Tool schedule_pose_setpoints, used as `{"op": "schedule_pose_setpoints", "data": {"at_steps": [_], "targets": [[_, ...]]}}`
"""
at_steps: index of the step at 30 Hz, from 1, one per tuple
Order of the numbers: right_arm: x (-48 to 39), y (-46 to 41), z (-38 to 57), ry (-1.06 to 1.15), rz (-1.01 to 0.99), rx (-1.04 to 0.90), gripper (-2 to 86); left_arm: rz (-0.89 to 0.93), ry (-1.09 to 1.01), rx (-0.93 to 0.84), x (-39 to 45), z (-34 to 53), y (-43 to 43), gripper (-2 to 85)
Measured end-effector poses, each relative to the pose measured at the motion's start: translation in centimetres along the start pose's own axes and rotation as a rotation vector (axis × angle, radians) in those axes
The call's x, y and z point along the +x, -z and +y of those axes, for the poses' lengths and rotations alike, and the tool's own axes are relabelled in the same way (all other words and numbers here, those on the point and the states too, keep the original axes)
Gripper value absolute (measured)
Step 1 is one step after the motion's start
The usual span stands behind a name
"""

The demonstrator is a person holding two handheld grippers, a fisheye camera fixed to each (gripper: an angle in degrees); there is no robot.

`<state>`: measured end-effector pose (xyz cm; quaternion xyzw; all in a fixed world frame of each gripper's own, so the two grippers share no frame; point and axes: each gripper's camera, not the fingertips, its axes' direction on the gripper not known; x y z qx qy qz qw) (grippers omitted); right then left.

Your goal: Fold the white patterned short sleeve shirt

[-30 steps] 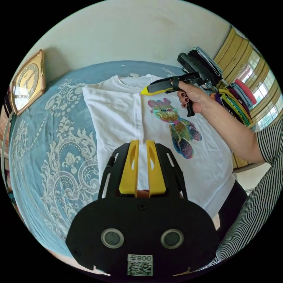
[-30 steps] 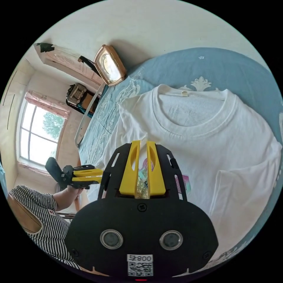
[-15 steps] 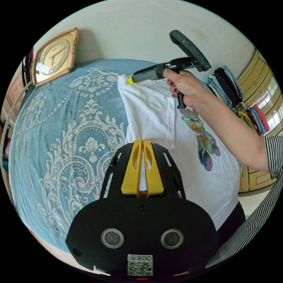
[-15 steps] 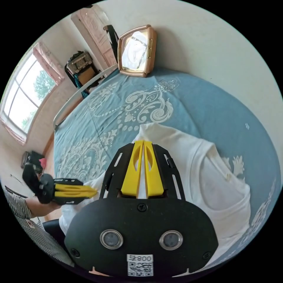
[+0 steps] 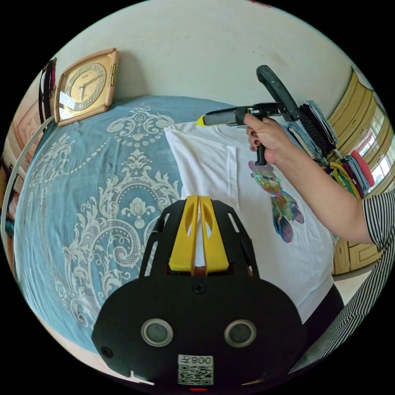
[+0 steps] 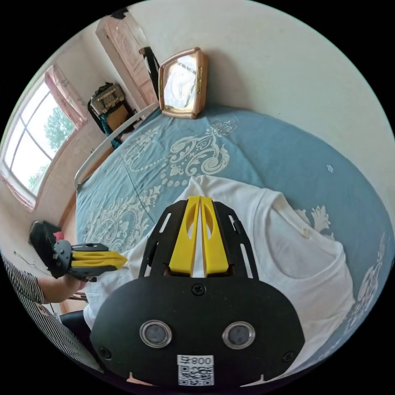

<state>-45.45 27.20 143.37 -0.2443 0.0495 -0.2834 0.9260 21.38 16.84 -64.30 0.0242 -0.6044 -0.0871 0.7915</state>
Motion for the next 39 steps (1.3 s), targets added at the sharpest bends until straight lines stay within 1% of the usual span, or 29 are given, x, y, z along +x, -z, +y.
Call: {"op": "schedule_pose_setpoints", "data": {"at_steps": [2,4,6,7,10,12,14,16,18,20,21,24,26,27,29,31,32,36,38,39], "targets": [[-0.4,-0.4,0.2,0.012,-0.014,-0.038,0.0,-0.003,0.001,-0.019,0.1,-0.1,-0.5,0.2],[-1.2,-2.6,-0.5,0.048,0.006,-0.132,0.0,-0.033,-0.008,-0.031,0.2,-0.3,-1.0,0.2],[-1.6,-4.0,-1.1,0.062,0.008,-0.19,0.0,-0.092,-0.011,-0.066,-0.1,-0.4,-1.7,0.3],[-1.7,-4.5,-1.3,0.062,0.012,-0.201,0.0,-0.079,-0.007,-0.062,-0.3,-0.4,-1.7,0.3],[-1.7,-4.0,-1.5,0.049,0.003,-0.196,0.1,-0.097,0.034,-0.044,-1.2,-0.3,-1.4,0.3],[-1.8,-3.2,-1.0,0.058,0.006,-0.194,0.1,-0.06,0.049,-0.045,-1.5,-0.2,-1.2,0.2],[-1.9,-1.7,-0.1,0.056,0.005,-0.163,0.1,-0.058,0.052,-0.01,-1.3,-0.1,-0.4,0.2],[-1.4,0.5,0.9,0.021,-0.025,-0.1,0.1,-0.014,0.047,0.02,-1.1,-0.2,0.1,0.2],[-1.0,1.1,1.2,-0.002,-0.031,-0.084,0.1,0.007,0.038,-0.014,-0.8,-0.5,-0.8,0.2],[-0.9,0.5,1.4,-0.006,-0.015,-0.148,0.1,-0.018,0.036,-0.082,-0.7,-0.6,-2.0,0.2],[-1.1,0.9,1.9,-0.001,-0.012,-0.154,0.1,-0.009,0.035,-0.063,-0.5,-0.6,-1.6,0.2],[-1.2,5.5,4.8,-0.003,0.003,-0.075,0.1,-0.018,0.007,0.019,0.2,-0.5,0.5,0.2],[-0.4,9.1,8.1,-0.053,0.007,-0.01,0.1,0.004,-0.008,0.015,0.5,-0.6,0.6,0.2],[0.4,11.3,10.7,-0.107,-0.002,0.032,0.1,0.026,-0.019,0.003,0.7,-0.7,0.2,0.2],[1.1,13.5,14.3,-0.178,-0.035,0.043,0.1,0.029,-0.019,-0.022,0.9,-0.8,-0.6,0.2],[1.0,15.1,18.0,-0.218,-0.031,-0.006,0.1,0.014,-0.028,-0.068,1.1,-0.9,-1.7,0.2],[0.9,15.5,18.9,-0.227,-0.022,-0.019,0.1,0.004,-0.014,-0.13,1.0,-0.9,-2.6,0.2],[1.4,22.0,24.9,-0.296,0.09,0.027,0.1,0.039,-0.014,-0.028,1.6,-1.1,-0.5,0.2],[2.3,25.1,27.6,-0.355,0.173,0.049,0.1,0.034,-0.03,-0.038,1.9,-1.4,-0.8,0.2],[2.9,27.1,29.6,-0.39,0.224,0.065,0.1,0.029,-0.03,-0.073,2.0,-1.6,-1.6,0.2]]}}
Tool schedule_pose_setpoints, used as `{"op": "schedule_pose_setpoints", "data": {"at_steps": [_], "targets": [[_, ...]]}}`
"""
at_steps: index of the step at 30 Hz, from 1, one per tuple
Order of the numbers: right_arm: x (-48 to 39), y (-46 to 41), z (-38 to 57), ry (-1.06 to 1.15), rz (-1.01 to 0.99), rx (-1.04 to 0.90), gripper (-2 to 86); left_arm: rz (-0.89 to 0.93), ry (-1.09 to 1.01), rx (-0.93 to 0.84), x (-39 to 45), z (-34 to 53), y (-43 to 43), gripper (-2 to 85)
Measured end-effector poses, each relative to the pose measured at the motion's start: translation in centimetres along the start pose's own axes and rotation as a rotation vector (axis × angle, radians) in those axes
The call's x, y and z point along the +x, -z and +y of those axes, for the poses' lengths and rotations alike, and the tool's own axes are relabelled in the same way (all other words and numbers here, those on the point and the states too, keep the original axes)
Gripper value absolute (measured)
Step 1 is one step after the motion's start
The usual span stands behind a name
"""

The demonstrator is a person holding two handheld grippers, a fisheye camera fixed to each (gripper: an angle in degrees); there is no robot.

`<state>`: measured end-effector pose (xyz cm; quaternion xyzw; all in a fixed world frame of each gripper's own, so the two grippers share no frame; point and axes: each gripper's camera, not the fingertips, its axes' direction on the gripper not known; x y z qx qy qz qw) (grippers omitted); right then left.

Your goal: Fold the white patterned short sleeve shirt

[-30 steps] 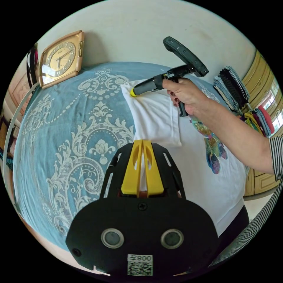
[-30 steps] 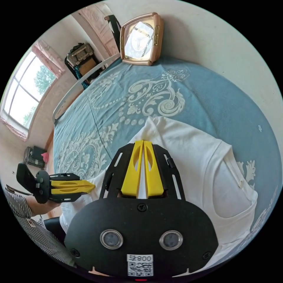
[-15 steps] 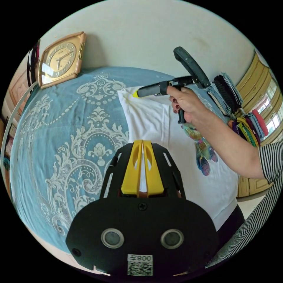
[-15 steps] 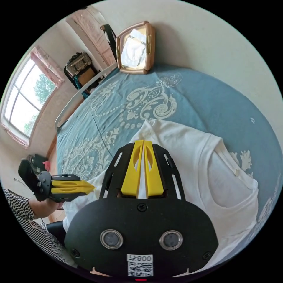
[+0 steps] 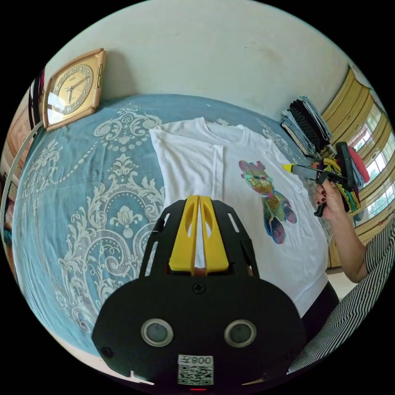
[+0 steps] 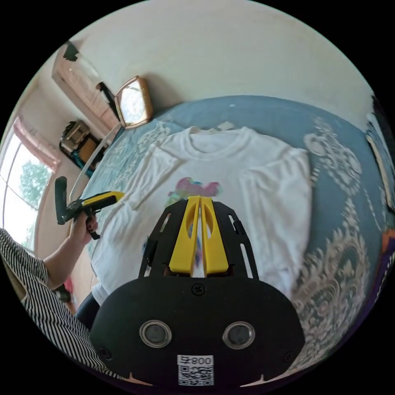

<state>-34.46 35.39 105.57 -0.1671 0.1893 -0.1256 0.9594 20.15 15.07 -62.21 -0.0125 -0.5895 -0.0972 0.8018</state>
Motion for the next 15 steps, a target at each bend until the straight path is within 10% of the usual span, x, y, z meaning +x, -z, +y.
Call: {"op": "schedule_pose_setpoints", "data": {"at_steps": [15], "targets": [[7.6,5.6,7.2,-0.131,0.145,-0.154,0.1,0.028,0.042,-0.043,2.0,1.2,4.0,0.2]]}}
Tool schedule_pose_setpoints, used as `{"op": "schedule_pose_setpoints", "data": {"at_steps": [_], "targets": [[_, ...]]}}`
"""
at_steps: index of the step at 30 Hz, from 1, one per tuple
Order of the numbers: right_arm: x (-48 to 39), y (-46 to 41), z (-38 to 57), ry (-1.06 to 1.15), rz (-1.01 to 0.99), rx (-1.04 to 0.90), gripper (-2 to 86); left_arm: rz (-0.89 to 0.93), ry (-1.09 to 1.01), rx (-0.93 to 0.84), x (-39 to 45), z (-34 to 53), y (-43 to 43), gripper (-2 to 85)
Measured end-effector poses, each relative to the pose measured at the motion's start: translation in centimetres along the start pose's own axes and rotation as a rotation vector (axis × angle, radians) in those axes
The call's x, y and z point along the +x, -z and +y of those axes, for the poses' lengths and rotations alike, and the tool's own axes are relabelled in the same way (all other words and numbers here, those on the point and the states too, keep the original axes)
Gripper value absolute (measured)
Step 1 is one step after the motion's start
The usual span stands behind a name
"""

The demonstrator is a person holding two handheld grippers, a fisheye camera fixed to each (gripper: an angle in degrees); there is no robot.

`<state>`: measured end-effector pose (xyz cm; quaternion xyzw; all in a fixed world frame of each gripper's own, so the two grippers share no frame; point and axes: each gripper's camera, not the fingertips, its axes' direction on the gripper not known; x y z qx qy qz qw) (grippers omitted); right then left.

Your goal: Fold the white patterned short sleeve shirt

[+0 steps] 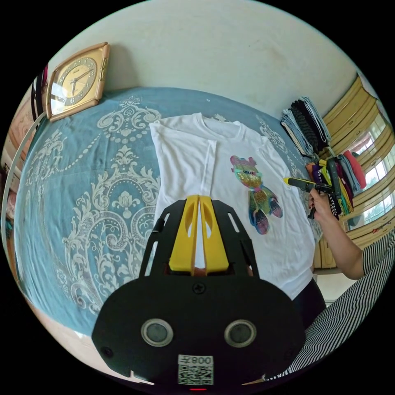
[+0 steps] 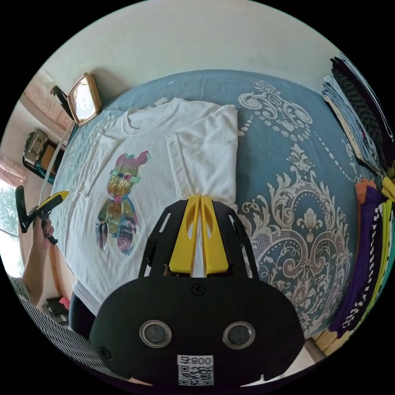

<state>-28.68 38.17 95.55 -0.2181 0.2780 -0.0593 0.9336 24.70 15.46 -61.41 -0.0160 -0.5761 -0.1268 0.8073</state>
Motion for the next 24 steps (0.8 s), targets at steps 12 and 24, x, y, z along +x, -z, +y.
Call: {"op": "schedule_pose_setpoints", "data": {"at_steps": [12,24], "targets": [[3.9,3.8,5.3,-0.04,-0.076,0.009,0.1,-0.046,-0.053,-0.16,-0.4,-1.2,-4.1,0.2],[8.0,9.0,11.1,-0.099,-0.135,-0.023,0.1,0.054,0.098,-0.034,-3.4,4.3,4.8,1.0]]}}
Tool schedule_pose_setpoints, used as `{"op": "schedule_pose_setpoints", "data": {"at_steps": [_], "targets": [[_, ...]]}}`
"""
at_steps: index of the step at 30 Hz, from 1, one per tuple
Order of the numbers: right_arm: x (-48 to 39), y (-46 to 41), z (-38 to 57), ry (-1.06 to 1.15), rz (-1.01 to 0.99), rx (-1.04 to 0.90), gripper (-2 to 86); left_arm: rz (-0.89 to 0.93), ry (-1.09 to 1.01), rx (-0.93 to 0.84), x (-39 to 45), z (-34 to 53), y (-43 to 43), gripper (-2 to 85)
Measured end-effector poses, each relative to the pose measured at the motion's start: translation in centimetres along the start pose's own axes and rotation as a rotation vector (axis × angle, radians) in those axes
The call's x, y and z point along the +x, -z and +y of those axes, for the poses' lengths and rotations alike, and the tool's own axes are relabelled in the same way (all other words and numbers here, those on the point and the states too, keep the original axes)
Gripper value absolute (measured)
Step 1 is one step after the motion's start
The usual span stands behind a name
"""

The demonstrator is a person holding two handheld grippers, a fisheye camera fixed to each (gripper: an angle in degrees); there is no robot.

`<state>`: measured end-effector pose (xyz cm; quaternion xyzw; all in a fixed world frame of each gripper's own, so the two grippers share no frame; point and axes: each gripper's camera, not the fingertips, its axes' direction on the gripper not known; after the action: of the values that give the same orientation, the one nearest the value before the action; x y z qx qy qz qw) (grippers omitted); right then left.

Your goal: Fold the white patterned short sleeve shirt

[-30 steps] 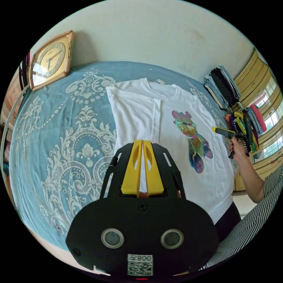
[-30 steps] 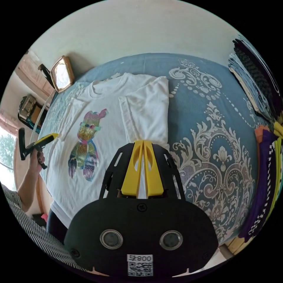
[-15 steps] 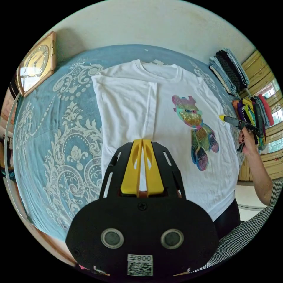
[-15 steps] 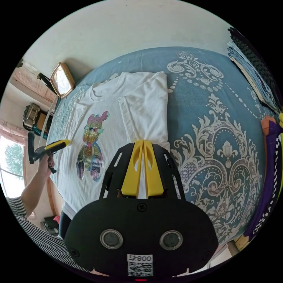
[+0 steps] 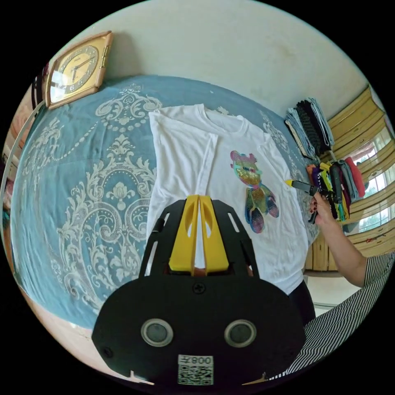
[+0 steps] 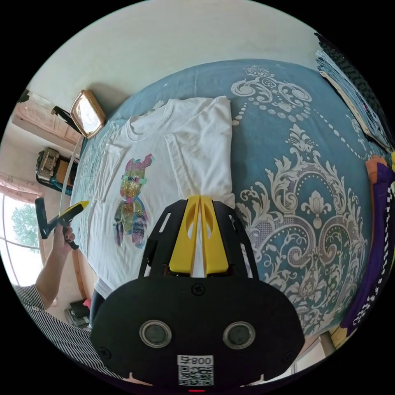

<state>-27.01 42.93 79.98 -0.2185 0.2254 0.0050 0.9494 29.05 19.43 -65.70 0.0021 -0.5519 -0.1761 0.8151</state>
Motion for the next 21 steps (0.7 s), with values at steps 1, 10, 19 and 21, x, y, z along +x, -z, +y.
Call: {"op": "schedule_pose_setpoints", "data": {"at_steps": [1,10,19,21], "targets": [[0.6,1.4,1.3,-0.012,-0.006,0.011,0.1,0.005,0.012,0.002,-0.3,0.8,0.7,1.2],[7.7,11.1,18.2,-0.144,-0.132,0.04,0.3,0.183,0.3,-0.049,-6.9,16.6,7.3,7.1],[14.0,13.9,35.2,-0.304,-0.332,0.007,1.7,0.308,0.525,-0.088,-11.8,27.1,7.4,10.0],[14.8,13.8,37.4,-0.324,-0.362,-0.003,2.7,0.36,0.58,-0.094,-13.2,29.2,6.9,10.4]]}}
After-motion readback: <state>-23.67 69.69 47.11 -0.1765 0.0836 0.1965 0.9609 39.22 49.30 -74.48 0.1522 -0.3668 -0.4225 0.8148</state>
